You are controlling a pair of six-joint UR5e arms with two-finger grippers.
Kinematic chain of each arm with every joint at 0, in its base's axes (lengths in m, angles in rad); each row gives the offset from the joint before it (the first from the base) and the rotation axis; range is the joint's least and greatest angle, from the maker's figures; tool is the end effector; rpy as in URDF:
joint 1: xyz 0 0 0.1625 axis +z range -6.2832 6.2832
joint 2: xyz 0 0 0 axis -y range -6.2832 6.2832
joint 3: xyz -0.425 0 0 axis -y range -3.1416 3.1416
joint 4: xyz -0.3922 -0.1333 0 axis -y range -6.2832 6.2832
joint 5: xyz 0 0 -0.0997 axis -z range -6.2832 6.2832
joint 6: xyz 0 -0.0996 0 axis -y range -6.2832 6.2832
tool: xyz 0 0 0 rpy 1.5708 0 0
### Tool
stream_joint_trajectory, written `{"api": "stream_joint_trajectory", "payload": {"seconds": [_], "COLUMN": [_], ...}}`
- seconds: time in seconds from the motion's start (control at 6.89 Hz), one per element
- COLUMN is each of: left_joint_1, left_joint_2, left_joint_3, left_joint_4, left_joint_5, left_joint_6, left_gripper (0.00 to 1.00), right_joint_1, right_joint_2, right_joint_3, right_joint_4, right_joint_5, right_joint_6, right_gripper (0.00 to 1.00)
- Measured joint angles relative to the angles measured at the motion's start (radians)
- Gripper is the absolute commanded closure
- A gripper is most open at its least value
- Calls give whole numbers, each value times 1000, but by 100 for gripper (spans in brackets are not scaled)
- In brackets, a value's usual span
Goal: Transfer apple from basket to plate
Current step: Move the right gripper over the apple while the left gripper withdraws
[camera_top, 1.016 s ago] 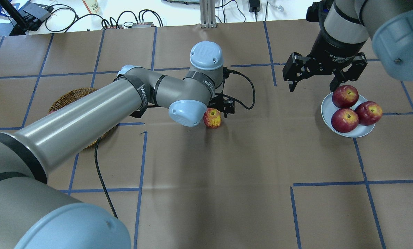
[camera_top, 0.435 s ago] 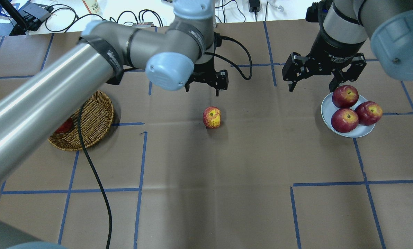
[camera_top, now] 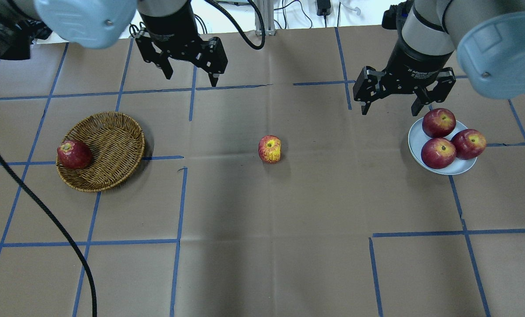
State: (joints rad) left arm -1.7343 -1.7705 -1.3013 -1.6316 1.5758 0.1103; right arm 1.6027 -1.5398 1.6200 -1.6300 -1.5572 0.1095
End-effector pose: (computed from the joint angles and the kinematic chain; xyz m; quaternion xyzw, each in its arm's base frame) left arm -0.2248 -0.5468 0.5077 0.1365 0.9906 -0.0046 0.0024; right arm 0.1506 -0.4971 0.4542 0.0389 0.9992 0.0109 0.0060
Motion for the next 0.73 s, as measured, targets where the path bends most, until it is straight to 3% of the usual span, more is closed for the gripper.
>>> {"api": "stream_joint_trajectory", "payload": {"seconds": [0.29, 0.73], "left_joint_1": [35, 81], "left_joint_2": [71, 88], "left_joint_3": [-32, -72], "left_joint_4": [-71, -80], "left_joint_5": [-7, -11], "left_joint_6": [71, 79], "left_gripper": [0, 0], "right_joint_1": [108, 248], "right_joint_2": [81, 251], "right_joint_3": [-2, -2], "right_joint_4": [-116, -339], "right_joint_5": [-6, -11], "right_joint_6": [109, 284], "right_gripper": [0, 0]}}
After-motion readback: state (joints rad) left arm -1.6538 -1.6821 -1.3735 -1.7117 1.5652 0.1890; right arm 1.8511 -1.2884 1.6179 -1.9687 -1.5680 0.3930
